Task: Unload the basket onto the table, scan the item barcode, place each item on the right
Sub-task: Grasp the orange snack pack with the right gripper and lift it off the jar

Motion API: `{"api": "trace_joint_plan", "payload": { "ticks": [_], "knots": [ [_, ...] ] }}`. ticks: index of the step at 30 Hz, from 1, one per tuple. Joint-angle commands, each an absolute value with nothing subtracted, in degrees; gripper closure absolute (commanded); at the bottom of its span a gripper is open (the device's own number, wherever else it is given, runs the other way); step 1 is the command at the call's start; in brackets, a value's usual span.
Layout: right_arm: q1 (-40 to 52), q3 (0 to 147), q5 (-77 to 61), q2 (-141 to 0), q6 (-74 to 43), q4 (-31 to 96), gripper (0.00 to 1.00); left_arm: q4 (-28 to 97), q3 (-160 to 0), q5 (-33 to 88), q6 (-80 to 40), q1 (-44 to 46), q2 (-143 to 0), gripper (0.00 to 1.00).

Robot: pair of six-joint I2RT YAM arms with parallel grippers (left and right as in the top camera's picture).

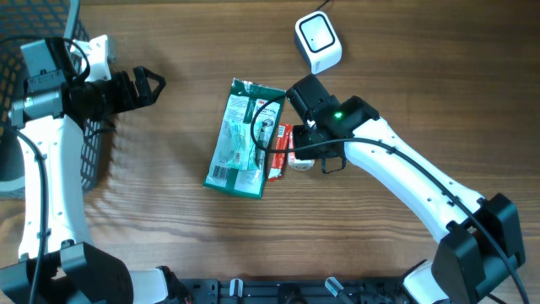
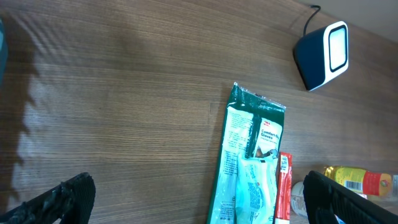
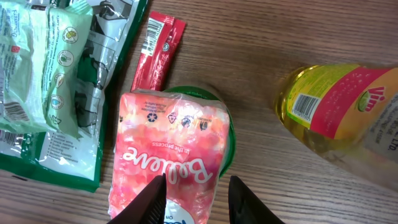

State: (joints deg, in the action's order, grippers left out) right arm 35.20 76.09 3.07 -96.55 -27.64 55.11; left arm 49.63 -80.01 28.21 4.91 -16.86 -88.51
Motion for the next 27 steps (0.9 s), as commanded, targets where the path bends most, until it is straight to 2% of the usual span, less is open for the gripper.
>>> {"api": "trace_joint_plan", "payload": {
  "ticks": [1,13,14,17,23,27],
  "knots": [
    [35.18,75.37,4.34,-97.73,-29.50,55.11,0.67,49.47,-80.27,28.88,5.78,-16.78,-88.86,0.00],
    [35.18,71.13,4.32,-98.15,-32.82,52.21,0.67,49.47,-80.27,28.88,5.78,-16.78,-88.86,0.00],
    [35.18,70.30,4.27,-98.15,-33.23,51.29,0.71,49.47,-80.27,28.88,5.78,-16.78,-88.86,0.00],
    [35.18,70.06,4.12,-98.13,-33.19,49.78,0.96,49.47,-80.27,28.88,5.78,-16.78,-88.86,0.00],
    [35.18,75.59,0.30,-95.09,-29.32,50.50,0.96,49.47,-80.27,28.88,5.78,-16.78,-88.86,0.00],
    [35.18,76.55,-19.29,-90.89,-20.91,45.58,0.96,49.50,-80.27,28.88,5.78,-16.78,-88.86,0.00]
  ]
}}
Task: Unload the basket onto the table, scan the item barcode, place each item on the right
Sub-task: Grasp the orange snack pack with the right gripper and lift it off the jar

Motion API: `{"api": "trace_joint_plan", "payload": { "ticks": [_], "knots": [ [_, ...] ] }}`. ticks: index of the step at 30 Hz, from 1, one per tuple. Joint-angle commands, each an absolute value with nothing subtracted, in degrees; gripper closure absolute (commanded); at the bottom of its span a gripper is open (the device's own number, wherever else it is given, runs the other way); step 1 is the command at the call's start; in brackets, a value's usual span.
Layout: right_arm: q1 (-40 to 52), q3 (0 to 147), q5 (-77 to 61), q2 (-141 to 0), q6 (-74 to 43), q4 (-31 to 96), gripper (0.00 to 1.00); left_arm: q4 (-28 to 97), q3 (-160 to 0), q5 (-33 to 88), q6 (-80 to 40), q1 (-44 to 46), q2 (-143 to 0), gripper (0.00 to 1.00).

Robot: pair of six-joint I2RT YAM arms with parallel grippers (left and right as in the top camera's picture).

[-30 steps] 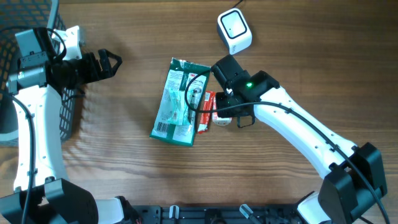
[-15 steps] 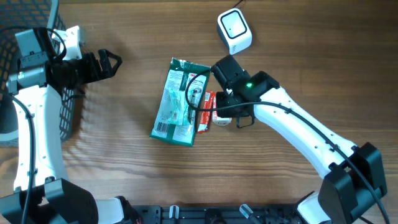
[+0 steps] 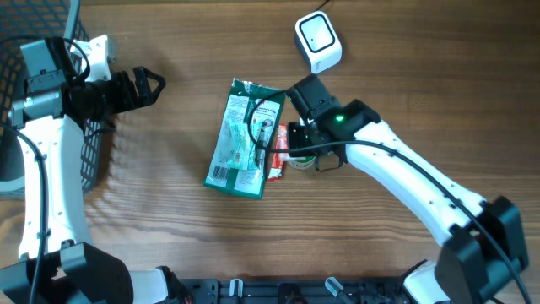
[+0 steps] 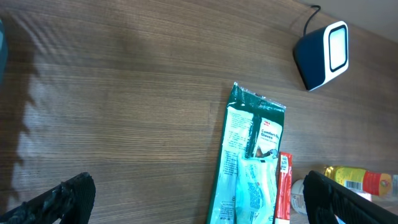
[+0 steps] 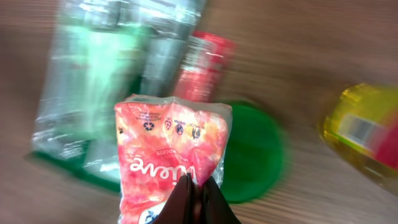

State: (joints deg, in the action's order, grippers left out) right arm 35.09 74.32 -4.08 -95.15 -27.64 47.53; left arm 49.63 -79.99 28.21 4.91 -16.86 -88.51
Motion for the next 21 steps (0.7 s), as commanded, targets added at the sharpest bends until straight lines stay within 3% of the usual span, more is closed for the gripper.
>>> {"api": "trace_joint_plan", "payload": {
  "ticks": [1,8,16,17,18,21],
  "knots": [
    [35.20,76.53,-22.63,-90.74,-20.99,45.25,0.96,49.47,-80.27,28.88,5.78,-16.78,-88.86,0.00],
    [39.75,76.01,-23.20,-93.69,-21.23,44.53,0.96,49.47,-80.27,28.88,5.78,-16.78,-88.86,0.00],
    [45.39,76.01,-10.59,-97.54,-28.69,44.56,0.95,49.47,-80.27,28.88,5.78,-16.78,-88.86,0.00],
    [45.82,76.01,-10.24,-98.04,-28.67,44.56,0.72,49.47,-80.27,28.88,5.78,-16.78,-88.86,0.00],
    [45.95,75.99,-10.24,-98.24,-28.64,44.56,0.55,49.47,-80.27,28.88,5.78,-16.78,-88.86,0.00],
    [45.95,75.99,-10.26,-99.04,-28.62,44.56,0.51,49.47,-80.27,28.88,5.78,-16.78,-88.86,0.00]
  ]
}}
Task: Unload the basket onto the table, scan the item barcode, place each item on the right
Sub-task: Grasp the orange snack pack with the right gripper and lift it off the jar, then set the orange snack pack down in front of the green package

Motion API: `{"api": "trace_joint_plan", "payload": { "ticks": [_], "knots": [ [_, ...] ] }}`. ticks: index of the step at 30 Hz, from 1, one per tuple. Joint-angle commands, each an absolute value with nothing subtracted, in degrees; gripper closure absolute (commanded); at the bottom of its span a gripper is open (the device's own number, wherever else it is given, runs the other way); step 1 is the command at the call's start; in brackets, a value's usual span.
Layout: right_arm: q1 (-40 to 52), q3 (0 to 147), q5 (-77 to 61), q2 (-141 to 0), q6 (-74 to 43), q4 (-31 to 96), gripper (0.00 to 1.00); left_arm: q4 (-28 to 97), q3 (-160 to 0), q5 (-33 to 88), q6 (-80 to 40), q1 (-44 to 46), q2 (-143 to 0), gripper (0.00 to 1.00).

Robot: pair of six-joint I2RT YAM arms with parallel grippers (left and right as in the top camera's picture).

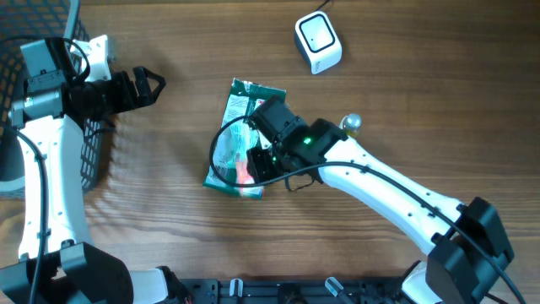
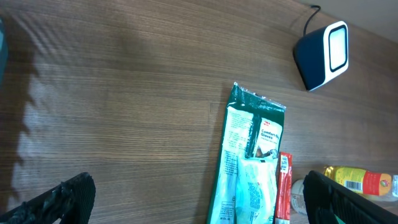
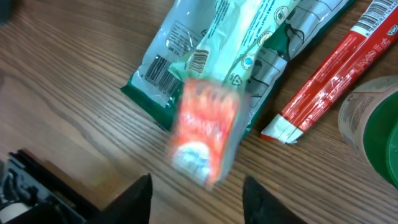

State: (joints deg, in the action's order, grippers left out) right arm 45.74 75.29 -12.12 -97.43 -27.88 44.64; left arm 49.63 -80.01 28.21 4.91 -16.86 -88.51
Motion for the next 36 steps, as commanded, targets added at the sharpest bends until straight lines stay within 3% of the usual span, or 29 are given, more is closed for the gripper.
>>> {"api": "trace_joint_plan", "payload": {
  "ticks": [1,19,22,25,29,32,35,36],
  "knots": [
    [45.95,75.99,-10.24,-99.26,-28.64,44.56,0.51,49.47,-80.27,28.91,5.78,-16.78,-88.86,0.00],
    [49.69,75.40,-11.25,-100.01,-28.77,49.06,0.50,49.47,-80.27,28.91,5.78,-16.78,-88.86,0.00],
    [51.35,75.40,-15.03,-100.01,-32.93,47.68,0.26,49.47,-80.27,28.88,5.78,-16.78,-88.86,0.00],
    [52.84,75.40,-15.05,-100.01,-36.23,46.28,0.26,49.47,-80.27,28.91,5.78,-16.78,-88.86,0.00],
    [54.52,75.40,-14.76,-100.01,-36.18,45.19,0.37,49.47,-80.27,28.91,5.78,-16.78,-88.86,0.00],
    [55.40,75.40,-12.82,-100.01,-36.18,45.23,0.74,49.50,-80.27,28.88,5.78,-16.78,-88.86,0.00],
    [55.70,75.40,-12.21,-100.01,-36.14,45.21,0.96,49.47,-80.27,28.88,5.78,-16.78,-88.86,0.00],
    [55.70,75.40,-12.19,-100.01,-36.16,45.19,0.96,49.47,-80.27,28.88,5.78,-16.78,-88.86,0.00]
  ]
}}
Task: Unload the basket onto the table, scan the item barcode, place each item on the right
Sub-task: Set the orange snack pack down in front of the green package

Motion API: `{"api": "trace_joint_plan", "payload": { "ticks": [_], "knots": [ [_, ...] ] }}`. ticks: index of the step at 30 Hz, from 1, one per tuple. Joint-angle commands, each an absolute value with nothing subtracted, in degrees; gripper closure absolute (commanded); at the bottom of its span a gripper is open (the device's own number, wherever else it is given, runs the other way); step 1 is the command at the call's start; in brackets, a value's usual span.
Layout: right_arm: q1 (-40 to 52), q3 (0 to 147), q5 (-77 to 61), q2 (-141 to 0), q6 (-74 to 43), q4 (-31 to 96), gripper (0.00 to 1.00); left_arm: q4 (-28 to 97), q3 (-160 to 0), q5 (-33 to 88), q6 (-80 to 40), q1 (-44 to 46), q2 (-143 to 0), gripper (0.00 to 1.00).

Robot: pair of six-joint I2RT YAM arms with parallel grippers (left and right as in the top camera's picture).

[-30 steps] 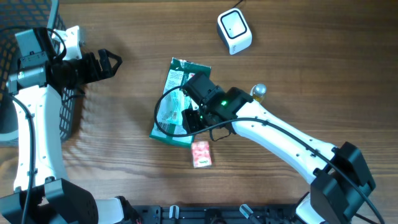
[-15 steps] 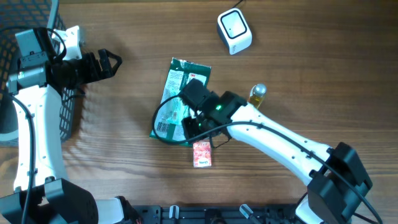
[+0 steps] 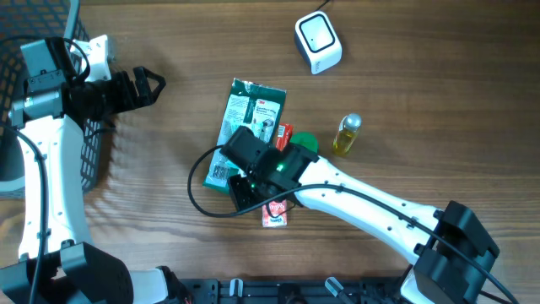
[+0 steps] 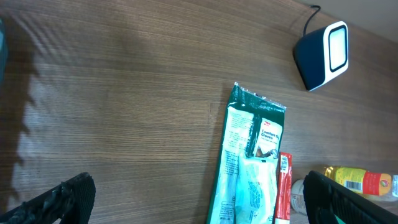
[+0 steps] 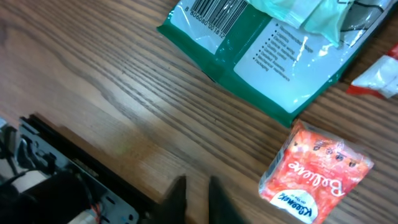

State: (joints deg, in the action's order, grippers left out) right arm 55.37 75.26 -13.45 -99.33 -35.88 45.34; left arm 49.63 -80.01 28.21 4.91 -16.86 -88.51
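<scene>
A pink Balene pack (image 3: pixel 274 214) (image 5: pixel 317 171) lies flat on the wooden table, just below the green-and-white pack (image 3: pixel 251 125) (image 5: pixel 273 50), whose barcode faces up. My right gripper (image 3: pixel 243 192) (image 5: pixel 196 186) hovers left of the pink pack near the table's front; its blurred fingers stand a narrow gap apart with nothing between them. The white scanner (image 3: pixel 318 42) (image 4: pixel 323 55) stands at the back. My left gripper (image 3: pixel 148 84) (image 4: pixel 199 208) hangs wide open and empty at the far left.
A red stick pack (image 3: pixel 283 133), a green lid (image 3: pixel 305 142) and a small yellow bottle (image 3: pixel 347 133) lie right of the green pack. A black wire basket (image 3: pixel 17 93) stands at the left edge. A black rail (image 5: pixel 62 162) runs along the table's front edge.
The pink pack was blurred between the spread right fingers over the green pack's lower end; now it lies on the table. My right gripper is further left and forward, fingers closer together.
My right gripper stood open around the pink pack on the green lid. Then it was shut on the pack, lifted. Then the fingers were spread with the pack over the green pack. Now the pack lies on the table. The left arm never moved.
</scene>
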Motion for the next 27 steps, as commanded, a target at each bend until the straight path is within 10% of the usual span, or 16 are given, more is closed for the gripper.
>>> {"api": "trace_joint_plan", "payload": {
  "ticks": [1,7,11,15,27],
  "knots": [
    [55.70,75.40,-12.12,-100.01,-36.16,45.17,0.96,49.47,-80.27,28.88,5.78,-16.78,-88.86,0.00],
    [55.70,75.40,-11.57,-100.01,-36.05,45.19,0.90,49.47,-80.27,28.88,5.78,-16.78,-88.86,0.00],
    [55.70,75.40,-11.57,-100.01,-36.05,45.23,0.35,49.47,-80.27,28.91,5.78,-16.78,-88.86,0.00],
    [55.70,75.40,-11.55,-100.01,-36.05,45.23,0.00,49.47,-80.27,28.91,5.78,-16.78,-88.86,0.00],
    [55.70,75.40,-10.90,-100.01,-36.03,45.04,0.00,49.47,-80.27,28.88,5.78,-16.78,-88.86,0.00]
  ]
}}
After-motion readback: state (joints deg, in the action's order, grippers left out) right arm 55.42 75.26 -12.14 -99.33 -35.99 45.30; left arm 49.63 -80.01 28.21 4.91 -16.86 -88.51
